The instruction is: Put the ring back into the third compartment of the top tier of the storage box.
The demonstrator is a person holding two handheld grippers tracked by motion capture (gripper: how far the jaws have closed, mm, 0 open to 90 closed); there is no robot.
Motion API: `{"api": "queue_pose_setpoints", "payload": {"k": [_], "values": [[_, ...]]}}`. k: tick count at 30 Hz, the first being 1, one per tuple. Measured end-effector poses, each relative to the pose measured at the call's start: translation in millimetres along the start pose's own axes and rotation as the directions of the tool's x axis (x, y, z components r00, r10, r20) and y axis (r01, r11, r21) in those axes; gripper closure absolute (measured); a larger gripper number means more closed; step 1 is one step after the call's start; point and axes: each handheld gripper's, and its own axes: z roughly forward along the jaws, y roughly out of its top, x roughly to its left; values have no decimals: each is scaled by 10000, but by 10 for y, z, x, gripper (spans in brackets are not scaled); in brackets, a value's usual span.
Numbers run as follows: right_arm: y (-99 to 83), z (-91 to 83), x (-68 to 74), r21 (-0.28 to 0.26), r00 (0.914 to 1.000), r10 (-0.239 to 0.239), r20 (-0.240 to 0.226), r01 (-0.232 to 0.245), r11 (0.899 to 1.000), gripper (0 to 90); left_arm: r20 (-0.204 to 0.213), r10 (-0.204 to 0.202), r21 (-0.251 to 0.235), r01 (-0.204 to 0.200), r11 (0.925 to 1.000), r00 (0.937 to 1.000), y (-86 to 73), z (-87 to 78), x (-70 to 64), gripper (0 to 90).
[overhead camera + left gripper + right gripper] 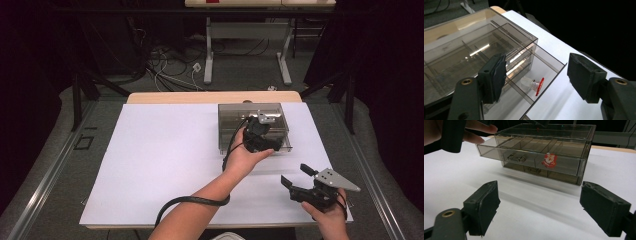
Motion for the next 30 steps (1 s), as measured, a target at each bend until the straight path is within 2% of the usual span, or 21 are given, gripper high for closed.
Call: {"api": "queue_pose_setpoints", "payload": {"k": [4,6,9,10,11,12,19,23,27,30], "values": [[-4,7,9,-111,9999,60,84,-59,9999,151,-85,143,67,-143,9999,9999,16,-77,21,310],[-1,0,4,21,10000,62,12,-62,10000,151,-69,129,61,-129,9999,9999,26,-113,30,299],[-1,0,4,34,10000,69,0,-69,10000,151,-142,243,-23,-244,9997,9996,38,-157,40,254],[5,-15,2,237,10000,19,10,-19,9997,151,-148,283,-45,-283,9996,9995,43,-173,48,245],[-2,3,9,-28,10000,69,34,-69,10000,151,-153,245,-51,-246,9997,9996,47,-189,49,225],[0,-4,10,82,10000,65,5,-65,9999,151,-188,279,-76,-280,9996,9994,50,-205,53,203],[-3,3,16,-16,10000,95,23,-95,10000,151,70,92,192,-94,9998,9999,72,-301,73,112],[-3,3,16,-23,10000,66,16,-66,10000,151,295,-5,140,1,9999,9996,80,-369,68,76],[-3,4,16,-20,10000,88,0,-88,10000,151,419,198,84,-202,9998,9989,76,-430,60,7],[-1,-1,14,64,10000,1,10,-1,10000,151,473,313,59,-316,9995,9984,54,-481,52,4]]}}
